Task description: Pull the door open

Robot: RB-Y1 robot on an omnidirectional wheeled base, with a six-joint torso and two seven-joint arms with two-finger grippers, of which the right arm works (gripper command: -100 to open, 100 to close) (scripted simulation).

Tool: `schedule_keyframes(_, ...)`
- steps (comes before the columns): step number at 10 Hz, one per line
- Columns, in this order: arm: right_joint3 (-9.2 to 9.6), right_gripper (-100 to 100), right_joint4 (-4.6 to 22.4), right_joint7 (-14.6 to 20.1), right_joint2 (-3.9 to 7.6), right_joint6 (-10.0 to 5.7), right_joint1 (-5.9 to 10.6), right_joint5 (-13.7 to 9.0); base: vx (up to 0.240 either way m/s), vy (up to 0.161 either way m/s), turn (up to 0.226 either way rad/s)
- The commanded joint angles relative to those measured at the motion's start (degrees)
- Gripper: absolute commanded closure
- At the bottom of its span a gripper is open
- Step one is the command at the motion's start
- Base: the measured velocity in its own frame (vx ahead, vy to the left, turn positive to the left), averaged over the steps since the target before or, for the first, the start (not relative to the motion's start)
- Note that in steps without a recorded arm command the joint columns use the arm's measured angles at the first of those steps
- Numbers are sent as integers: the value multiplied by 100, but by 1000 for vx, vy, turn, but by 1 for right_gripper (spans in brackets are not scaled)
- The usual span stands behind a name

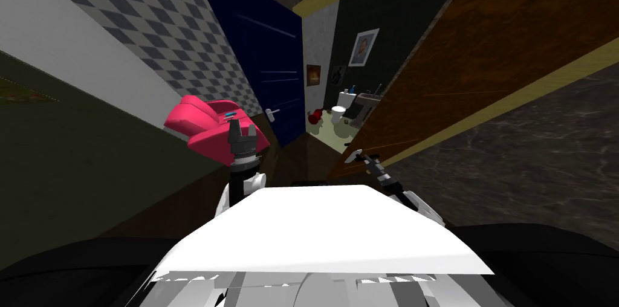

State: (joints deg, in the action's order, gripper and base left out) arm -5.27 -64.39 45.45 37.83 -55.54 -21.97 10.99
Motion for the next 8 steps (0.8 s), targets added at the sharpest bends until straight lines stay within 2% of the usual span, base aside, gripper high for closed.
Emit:
schedule_keyframes(1,-20,100,81,25,43,-96,-3,2,-189,-84,146)
schedule_keyframes(3,-23,100,139,45,72,-179,1,10,-190,-95,104)
schedule_keyframes(4,23,100,131,36,42,-166,12,28,-79,-26,24)
schedule_keyframes(8,29,100,285,77,105,-349,42,53,-177,-82,147)
